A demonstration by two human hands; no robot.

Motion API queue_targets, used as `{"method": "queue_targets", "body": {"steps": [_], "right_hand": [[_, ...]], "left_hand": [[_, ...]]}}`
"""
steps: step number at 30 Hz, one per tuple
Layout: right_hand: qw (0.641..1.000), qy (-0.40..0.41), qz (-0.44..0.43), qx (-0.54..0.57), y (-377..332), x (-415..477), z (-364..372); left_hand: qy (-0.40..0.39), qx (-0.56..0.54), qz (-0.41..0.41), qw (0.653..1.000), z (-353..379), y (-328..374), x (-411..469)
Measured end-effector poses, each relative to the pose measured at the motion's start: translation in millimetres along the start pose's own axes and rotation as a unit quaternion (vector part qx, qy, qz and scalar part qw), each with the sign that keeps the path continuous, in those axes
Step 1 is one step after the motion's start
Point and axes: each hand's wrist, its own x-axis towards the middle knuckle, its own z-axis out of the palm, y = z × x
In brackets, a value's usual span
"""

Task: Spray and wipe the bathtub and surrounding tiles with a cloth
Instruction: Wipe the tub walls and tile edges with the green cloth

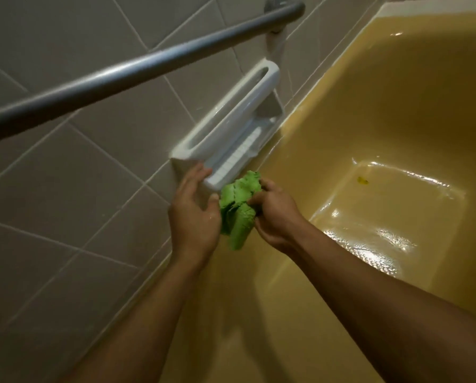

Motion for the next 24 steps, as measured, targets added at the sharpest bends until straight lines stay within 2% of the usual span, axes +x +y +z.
{"method": "queue_targets", "body": {"steps": [3,5,13,16,19,20,21,22,24], "right_hand": [[0.999,-0.041,0.004,-0.033,-7,-13,-7],[0.998,-0.047,0.005,-0.049,-11,-19,-10],[0.977,-0.063,-0.016,-0.201,-10,-35,-19],[0.952,-0.109,0.005,-0.285,-10,-36,-25],[0.919,-0.149,0.026,-0.365,-16,-31,-27],[0.898,-0.158,0.017,-0.411,-20,-28,-27],[0.861,-0.162,-0.012,-0.482,-24,-24,-26],[0.804,-0.16,-0.065,-0.57,-30,-20,-25],[0.648,-0.145,-0.207,-0.718,-47,-9,-15]], "left_hand": [[-0.06,-0.115,-0.127,0.983,6,-6,-43],[-0.087,-0.157,-0.161,0.971,10,-6,-60],[-0.048,-0.235,-0.23,0.943,28,-9,-88],[-0.017,-0.211,-0.24,0.947,33,-19,-96],[0.027,-0.141,-0.203,0.969,31,-21,-97],[0.039,-0.098,-0.178,0.978,28,-22,-96],[0.052,-0.045,-0.145,0.987,25,-24,-94],[0.062,0.014,-0.109,0.992,22,-27,-92],[0.068,0.124,-0.04,0.989,17,-31,-86]]}}
